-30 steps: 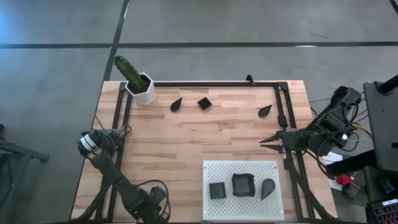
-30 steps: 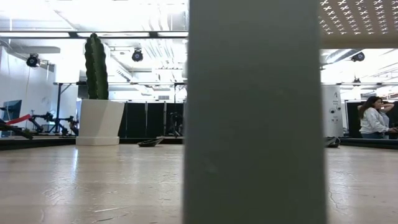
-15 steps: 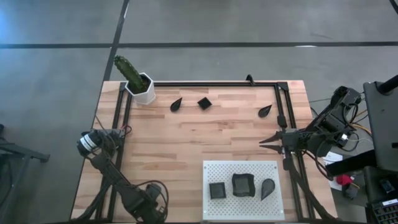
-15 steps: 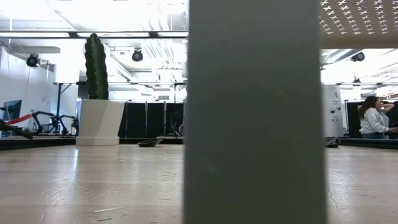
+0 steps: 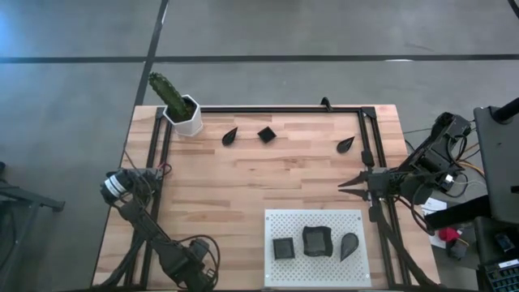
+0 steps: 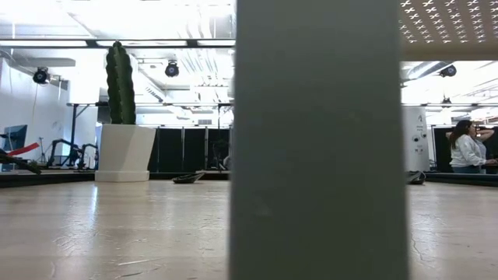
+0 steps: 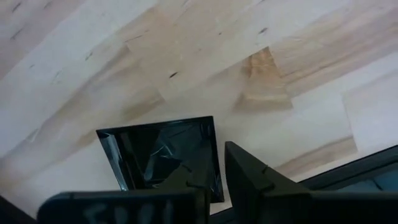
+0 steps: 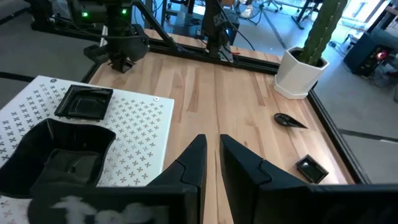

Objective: Pick & Place Mini shaped plates
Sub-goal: Stack the square plate on top of the square plate on the shelf

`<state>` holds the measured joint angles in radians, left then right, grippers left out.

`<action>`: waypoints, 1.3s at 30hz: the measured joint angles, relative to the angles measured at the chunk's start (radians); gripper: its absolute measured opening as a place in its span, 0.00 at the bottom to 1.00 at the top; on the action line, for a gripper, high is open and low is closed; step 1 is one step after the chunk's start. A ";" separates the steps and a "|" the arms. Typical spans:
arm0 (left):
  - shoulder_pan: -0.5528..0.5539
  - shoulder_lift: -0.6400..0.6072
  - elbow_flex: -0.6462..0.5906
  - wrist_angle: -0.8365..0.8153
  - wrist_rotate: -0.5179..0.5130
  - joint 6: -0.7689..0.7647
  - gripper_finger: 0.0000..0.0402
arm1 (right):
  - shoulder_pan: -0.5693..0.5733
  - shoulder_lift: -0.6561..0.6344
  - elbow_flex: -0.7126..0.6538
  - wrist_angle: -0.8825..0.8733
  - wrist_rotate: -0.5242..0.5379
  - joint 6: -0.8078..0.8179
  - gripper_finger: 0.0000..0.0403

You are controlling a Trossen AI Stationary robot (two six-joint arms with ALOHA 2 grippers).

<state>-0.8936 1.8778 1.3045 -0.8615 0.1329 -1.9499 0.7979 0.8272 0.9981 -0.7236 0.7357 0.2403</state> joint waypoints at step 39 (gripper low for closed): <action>0.003 0.007 -0.005 -0.027 0.009 0.048 0.00 | 0.000 0.000 0.000 0.003 -0.001 -0.016 0.11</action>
<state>-0.8906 1.8851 1.2993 -0.8887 0.1420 -1.9016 0.7981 0.8272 0.9981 -0.7204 0.7345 0.2245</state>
